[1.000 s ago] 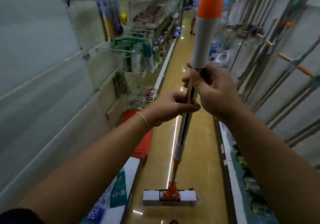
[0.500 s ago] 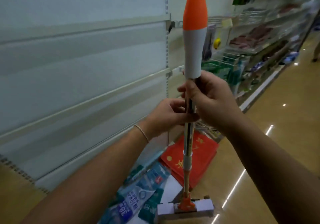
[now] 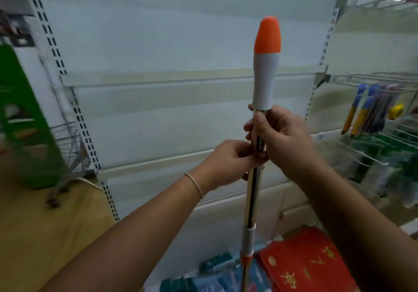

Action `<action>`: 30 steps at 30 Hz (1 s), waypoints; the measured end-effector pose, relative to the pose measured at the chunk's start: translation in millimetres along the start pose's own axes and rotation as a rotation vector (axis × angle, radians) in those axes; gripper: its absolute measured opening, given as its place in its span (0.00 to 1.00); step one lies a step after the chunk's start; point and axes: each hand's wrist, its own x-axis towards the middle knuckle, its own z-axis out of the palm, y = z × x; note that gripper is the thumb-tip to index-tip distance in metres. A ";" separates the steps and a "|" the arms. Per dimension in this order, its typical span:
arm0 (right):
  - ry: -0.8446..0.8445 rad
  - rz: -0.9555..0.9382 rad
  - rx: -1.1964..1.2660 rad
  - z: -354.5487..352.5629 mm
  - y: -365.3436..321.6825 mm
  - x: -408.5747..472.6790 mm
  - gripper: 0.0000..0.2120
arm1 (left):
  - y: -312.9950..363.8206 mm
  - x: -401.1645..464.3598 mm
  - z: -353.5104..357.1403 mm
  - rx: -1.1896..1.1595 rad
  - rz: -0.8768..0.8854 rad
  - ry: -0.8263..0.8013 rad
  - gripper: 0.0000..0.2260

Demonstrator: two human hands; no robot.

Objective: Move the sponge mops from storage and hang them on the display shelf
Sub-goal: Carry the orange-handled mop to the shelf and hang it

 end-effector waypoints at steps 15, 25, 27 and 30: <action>-0.206 0.047 0.201 94.8 2.4 65.4 0.06 | -4.1 -17.4 -105.7 0.089 -0.042 0.264 0.06; -0.423 -0.019 0.220 131.5 1.5 82.6 0.07 | -5.7 -46.6 -135.4 0.138 -0.072 0.425 0.06; -0.482 -0.042 0.219 136.7 -5.7 88.2 0.06 | -1.9 -53.4 -142.6 0.136 -0.067 0.455 0.06; -0.588 -0.085 0.294 141.8 -24.6 102.8 0.07 | 7.4 -61.8 -154.2 0.153 -0.080 0.457 0.06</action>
